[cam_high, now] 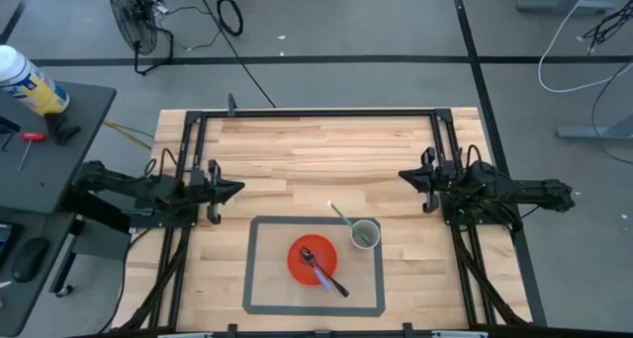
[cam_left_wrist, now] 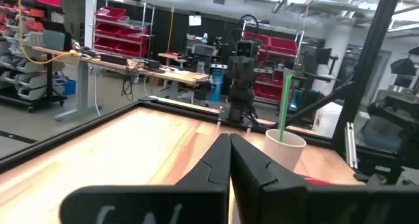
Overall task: Pick & Place Utensil
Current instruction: Return to Home Position
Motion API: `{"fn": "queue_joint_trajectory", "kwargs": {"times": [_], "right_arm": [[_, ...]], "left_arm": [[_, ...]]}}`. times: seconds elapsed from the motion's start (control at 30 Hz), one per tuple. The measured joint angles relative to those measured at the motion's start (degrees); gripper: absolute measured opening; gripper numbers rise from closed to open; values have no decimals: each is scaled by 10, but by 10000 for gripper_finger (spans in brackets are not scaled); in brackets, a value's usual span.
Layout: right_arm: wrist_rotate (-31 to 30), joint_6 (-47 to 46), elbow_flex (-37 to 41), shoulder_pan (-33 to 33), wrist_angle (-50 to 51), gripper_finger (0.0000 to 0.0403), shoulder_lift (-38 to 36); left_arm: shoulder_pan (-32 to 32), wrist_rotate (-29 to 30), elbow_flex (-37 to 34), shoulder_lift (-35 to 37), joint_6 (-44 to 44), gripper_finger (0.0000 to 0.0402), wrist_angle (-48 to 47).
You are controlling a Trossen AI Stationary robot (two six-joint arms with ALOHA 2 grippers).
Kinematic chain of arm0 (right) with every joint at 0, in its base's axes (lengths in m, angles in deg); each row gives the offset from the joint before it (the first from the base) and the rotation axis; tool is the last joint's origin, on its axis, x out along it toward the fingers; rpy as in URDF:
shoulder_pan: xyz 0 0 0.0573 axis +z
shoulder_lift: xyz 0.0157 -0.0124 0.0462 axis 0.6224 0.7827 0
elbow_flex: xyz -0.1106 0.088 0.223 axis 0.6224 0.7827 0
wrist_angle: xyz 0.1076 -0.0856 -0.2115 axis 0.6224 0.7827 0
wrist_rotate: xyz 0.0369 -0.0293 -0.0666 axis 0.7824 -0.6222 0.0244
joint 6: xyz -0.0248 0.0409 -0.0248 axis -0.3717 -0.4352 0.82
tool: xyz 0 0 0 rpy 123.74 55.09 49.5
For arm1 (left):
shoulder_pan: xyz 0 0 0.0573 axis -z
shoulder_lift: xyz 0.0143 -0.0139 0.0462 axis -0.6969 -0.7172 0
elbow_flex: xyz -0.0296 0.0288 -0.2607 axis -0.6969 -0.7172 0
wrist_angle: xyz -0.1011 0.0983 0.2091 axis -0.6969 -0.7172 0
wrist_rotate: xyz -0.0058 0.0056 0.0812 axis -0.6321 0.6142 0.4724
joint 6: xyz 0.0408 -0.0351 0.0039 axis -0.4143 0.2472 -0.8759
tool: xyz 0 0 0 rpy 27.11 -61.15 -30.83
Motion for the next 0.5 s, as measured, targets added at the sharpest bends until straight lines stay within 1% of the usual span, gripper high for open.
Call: {"fn": "queue_joint_trajectory", "kwargs": {"times": [0.1,0.27,0.33,0.4,0.5], "right_arm": [[-8,16,0,12,25,0,-7],[-10,20,0,51,56,0,-9],[-3,18,0,58,55,0,-9],[17,18,0,63,53,0,-8],[9,4,0,64,57,0,-8]], "left_arm": [[0,0,-5,15,-9,7,-1],[0,0,-5,43,-27,7,-11],[0,0,-5,45,-31,7,-22],[0,0,-5,43,-30,7,-36],[0,-12,-6,43,-20,7,-56]]}}
